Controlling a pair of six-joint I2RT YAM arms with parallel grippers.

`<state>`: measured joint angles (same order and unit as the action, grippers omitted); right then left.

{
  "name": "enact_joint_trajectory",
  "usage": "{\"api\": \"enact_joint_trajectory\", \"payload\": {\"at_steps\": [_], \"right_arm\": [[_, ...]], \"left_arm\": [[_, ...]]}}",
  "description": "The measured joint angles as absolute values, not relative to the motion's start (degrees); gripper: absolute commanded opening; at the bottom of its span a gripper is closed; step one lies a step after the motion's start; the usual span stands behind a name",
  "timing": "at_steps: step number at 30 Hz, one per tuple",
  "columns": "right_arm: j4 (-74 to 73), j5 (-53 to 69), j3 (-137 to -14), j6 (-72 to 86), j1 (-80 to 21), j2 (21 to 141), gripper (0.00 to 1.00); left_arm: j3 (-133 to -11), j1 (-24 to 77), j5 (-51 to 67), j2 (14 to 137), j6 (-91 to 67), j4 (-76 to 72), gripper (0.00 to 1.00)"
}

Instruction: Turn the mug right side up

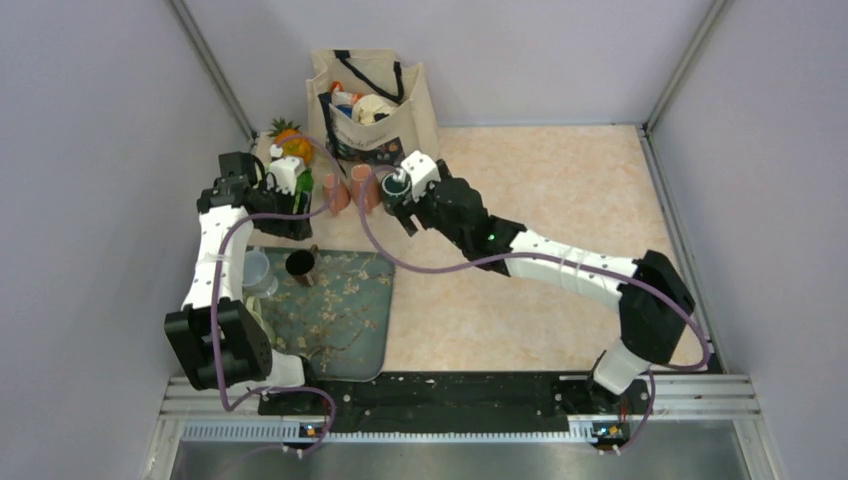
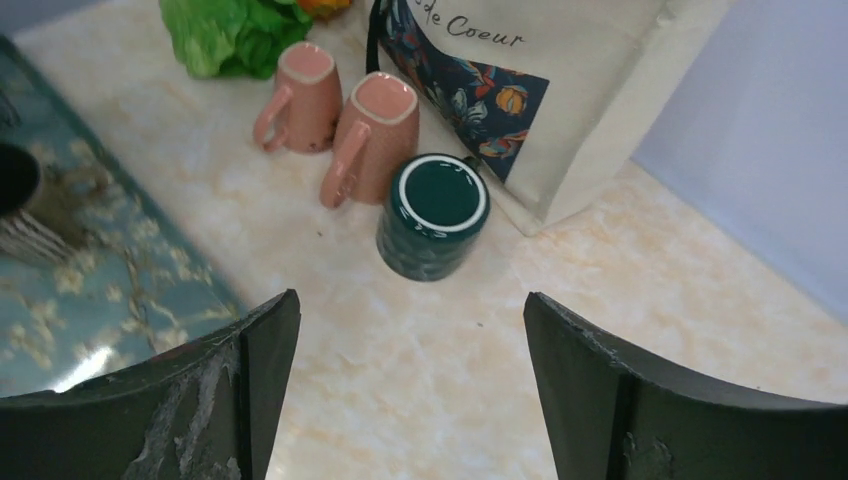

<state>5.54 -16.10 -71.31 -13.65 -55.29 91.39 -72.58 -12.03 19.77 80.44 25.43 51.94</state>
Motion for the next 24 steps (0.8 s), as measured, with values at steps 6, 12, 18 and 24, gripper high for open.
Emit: {"api": "enact_joint_trajectory", "payload": {"at_steps": [6,12,18,24], "right_arm": [[16.16,-16.05,-78.3,2.94,-53.41,105.82,0.61],[20.01,-17.67,-89.86,11.77,-53.49,123.74,0.58],[17.02,-20.6,-106.61,15.07,-53.49,138.58,0.54],[8.49,-23.68,-121.01,18.9,-53.49,147.55,0.39]], "left_arm": [[-72.9,-12.03,18.76,80.82,17.72,46.52,0.74],[-70.32,-12.03,15.99,79.24,13.65,41.25,0.74],[-68.88,-12.03,15.9,78.15,13.15,39.46,0.74],[-68.25,-12.05,16.91,77.6,13.17,38.92,0.74]]}}
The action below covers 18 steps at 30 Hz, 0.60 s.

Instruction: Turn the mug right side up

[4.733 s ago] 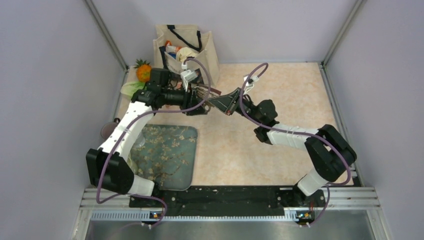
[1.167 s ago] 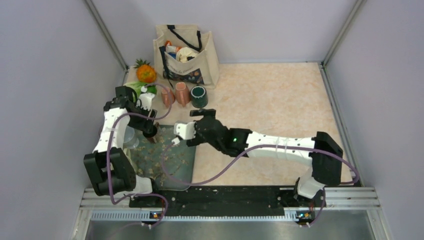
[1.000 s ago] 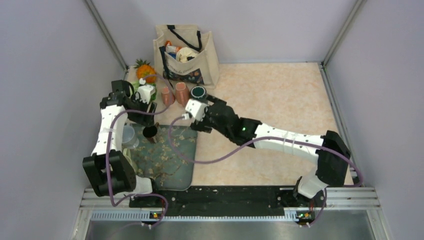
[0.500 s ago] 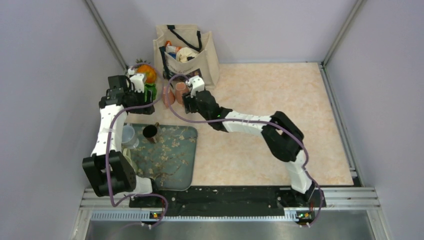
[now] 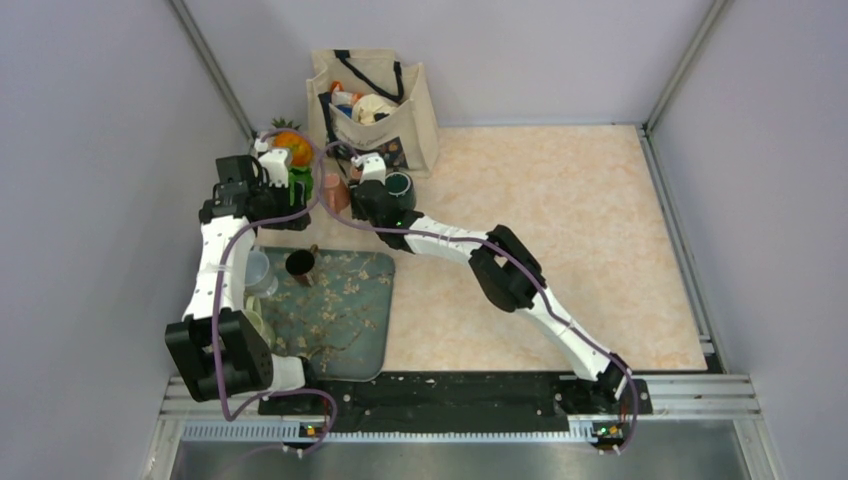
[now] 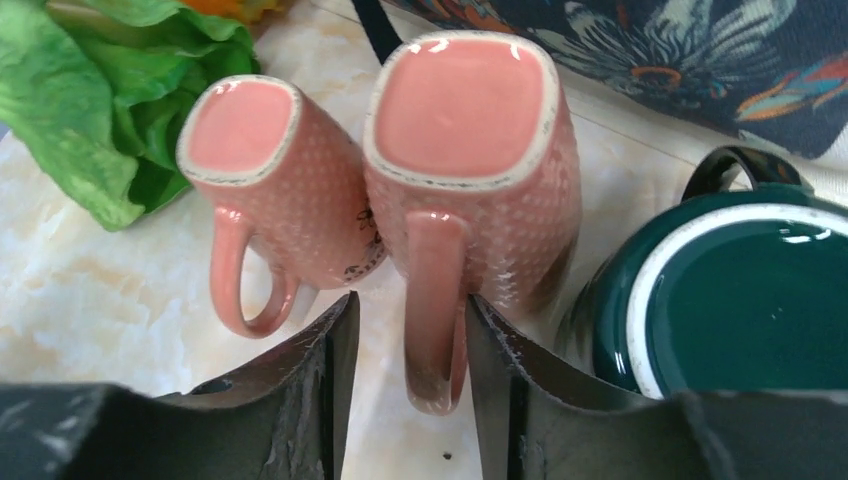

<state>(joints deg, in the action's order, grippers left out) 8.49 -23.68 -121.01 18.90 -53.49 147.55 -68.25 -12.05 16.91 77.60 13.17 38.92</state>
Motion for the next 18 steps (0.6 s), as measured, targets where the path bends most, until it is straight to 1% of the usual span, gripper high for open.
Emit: {"api": "enact_joint_trajectory", "payload": {"at_steps": [2,3,6,8,14,16,18], "right_arm": [[6.5,-25.1,-122.37,19.86,-53.49,148.31,0.32],[5.76,-25.96,-122.48,20.36,-53.49,148.38,0.31],[4.49,-27.88,-122.76,21.54,-53.49,148.53,0.15],[4.47,-28.53,-122.8,21.5,-53.47,148.64,0.0],[4.86,-28.82,-122.63,21.52,-53.45,148.75,0.0],[7.57,-27.94,-119.96,21.37,-53.45,147.65,0.0],[11.46,-25.78,-114.02,21.56,-53.41,144.79,0.0]], "left_arm": [[-68.14,-12.05,17.23,77.32,13.17,38.92,0.74],[-68.14,-12.05,17.39,77.21,13.17,38.92,0.74],[-68.14,-12.1,18.17,76.95,13.19,38.92,0.74],[-68.12,-12.1,18.5,76.95,13.19,38.94,0.74],[-68.12,-12.1,19.59,76.95,13.26,38.96,0.76],[-68.12,-12.14,20.64,76.97,13.21,39.03,0.77],[-68.14,-12.14,22.15,76.99,12.88,39.11,0.78]]}}
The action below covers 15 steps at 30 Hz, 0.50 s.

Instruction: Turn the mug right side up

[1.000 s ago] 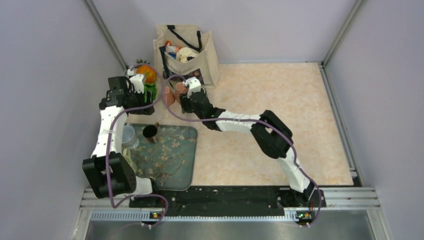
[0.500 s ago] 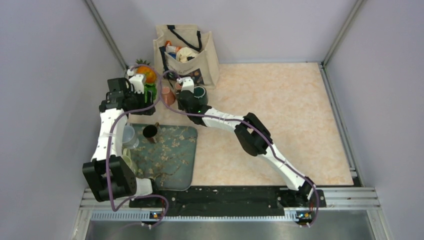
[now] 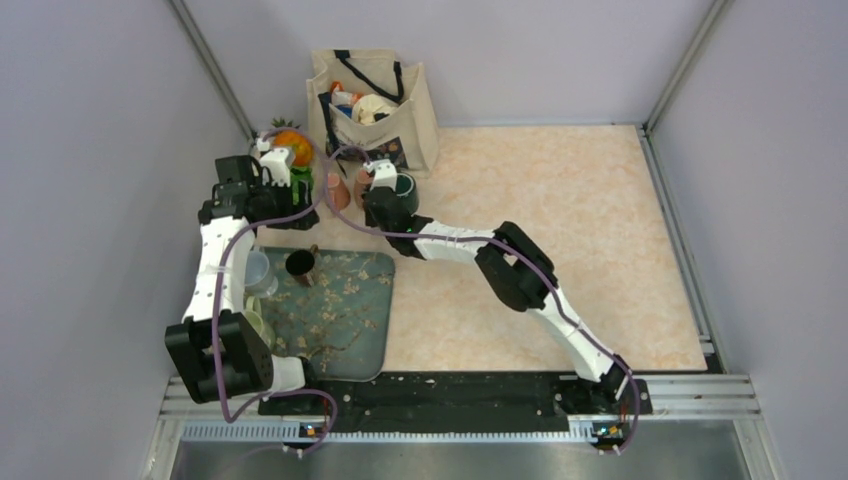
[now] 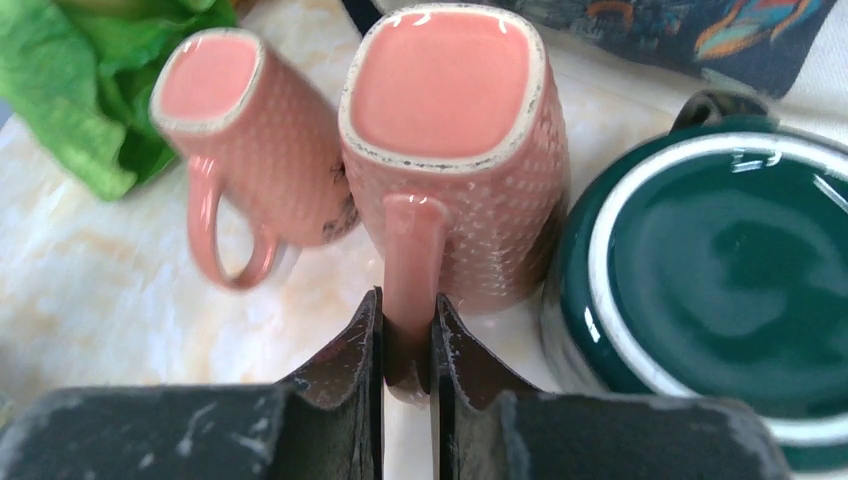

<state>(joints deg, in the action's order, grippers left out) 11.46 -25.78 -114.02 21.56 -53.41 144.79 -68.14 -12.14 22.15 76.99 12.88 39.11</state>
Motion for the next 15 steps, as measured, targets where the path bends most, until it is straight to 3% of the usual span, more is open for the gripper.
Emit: {"api": "enact_joint_trajectory", "payload": {"at_steps": [9,15], "right_arm": [[25.74,-15.11,-85.34,25.67,-53.08,125.19,0.0],[34.74,-13.52,-77.54,26.85,-53.06,113.78,0.0]], "left_arm": [[-70.19,-12.14,34.13,80.12,3.55,38.63,0.78],[-71.24,-12.14,42.83,81.38,-4.93,35.92,0.78]]}}
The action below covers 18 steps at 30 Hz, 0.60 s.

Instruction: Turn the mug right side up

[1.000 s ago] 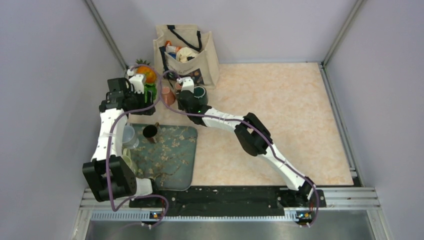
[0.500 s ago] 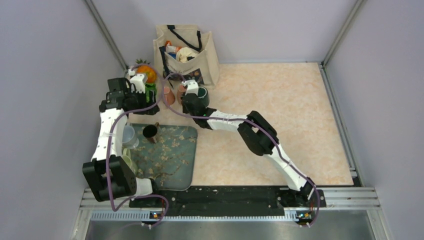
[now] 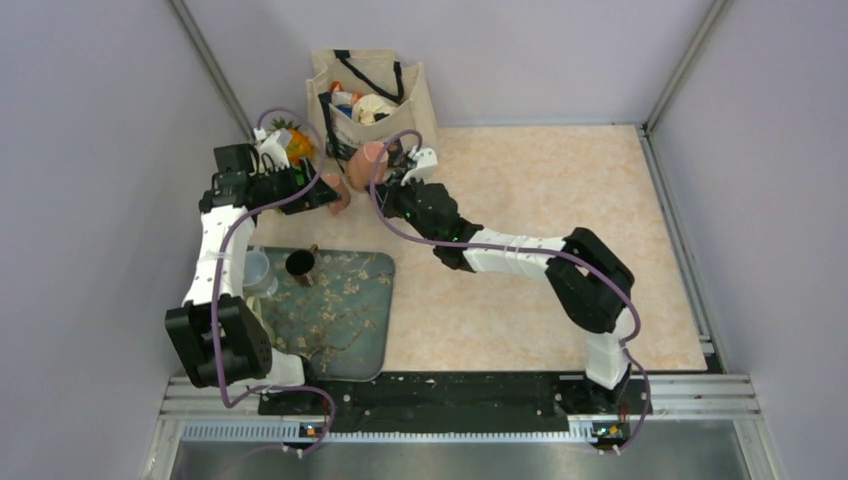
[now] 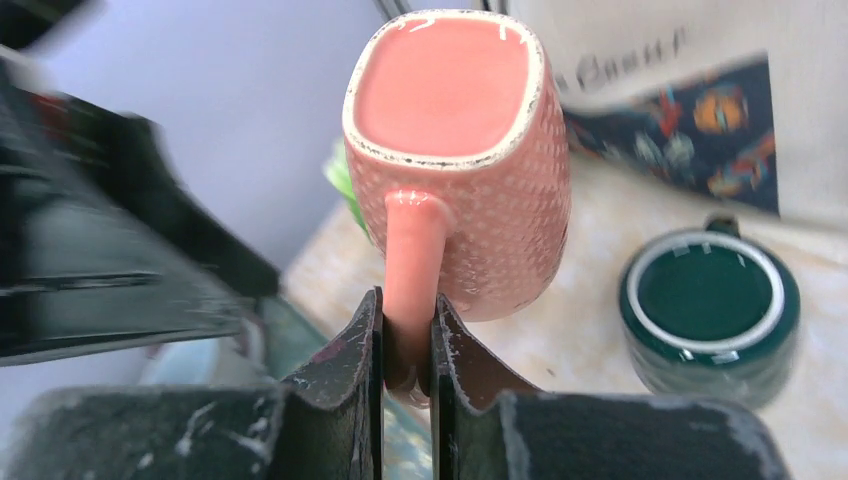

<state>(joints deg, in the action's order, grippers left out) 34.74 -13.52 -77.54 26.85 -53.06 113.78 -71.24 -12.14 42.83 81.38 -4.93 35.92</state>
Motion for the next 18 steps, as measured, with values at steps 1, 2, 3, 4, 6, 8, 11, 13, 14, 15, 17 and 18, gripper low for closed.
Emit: {"api": "enact_joint_trajectory", "payload": {"at_steps": [1,2,3,4,6,8,11,13,14,15,17,18], "right_arm": [[36.71,-13.21,-76.53,27.29,-53.06,111.7,0.0],[38.22,-13.06,-75.83,27.59,-53.06,110.19,0.0],[40.05,-12.91,-74.96,28.08,-53.06,108.62,0.0],[41.85,-12.73,-74.06,28.6,-53.06,107.0,0.0],[45.32,-12.45,-72.66,29.71,-53.04,104.2,0.0],[47.75,-12.03,-72.36,30.79,-53.01,102.96,0.0],[50.46,-10.94,-72.34,32.69,-52.99,102.39,0.0],[51.27,-10.15,-72.14,33.74,-52.99,102.39,0.0],[51.44,-9.85,-71.9,34.2,-52.99,102.37,0.0],[51.48,-9.52,-71.61,34.63,-52.99,102.37,0.0],[51.62,-9.17,-70.83,35.18,-52.99,102.37,0.0],[51.64,-8.99,-70.37,35.38,-52.99,102.37,0.0]], "left_arm": [[-71.68,-12.14,44.45,81.38,-6.46,34.94,0.79],[-72.07,-12.12,45.78,81.36,-7.68,34.0,0.8],[-72.34,-12.12,46.92,81.34,-8.82,32.84,0.81],[-72.42,-12.12,48.1,81.14,-10.13,31.46,0.81],[-72.42,-12.12,50.48,80.47,-12.99,28.73,0.82],[-72.4,-11.99,52.73,79.57,-16.29,25.21,0.83],[-72.29,-11.64,56.12,77.93,-22.17,18.22,0.82],[-72.01,-11.42,58.04,77.25,-25.8,13.69,0.8],[-71.61,-11.27,59.2,76.88,-27.97,10.83,0.8],[-71.24,-11.16,60.01,76.6,-29.63,8.67,0.79],[-70.65,-11.09,61.1,76.25,-31.73,5.82,0.79],[-70.46,-11.0,61.69,76.2,-32.62,4.67,0.79]]}}
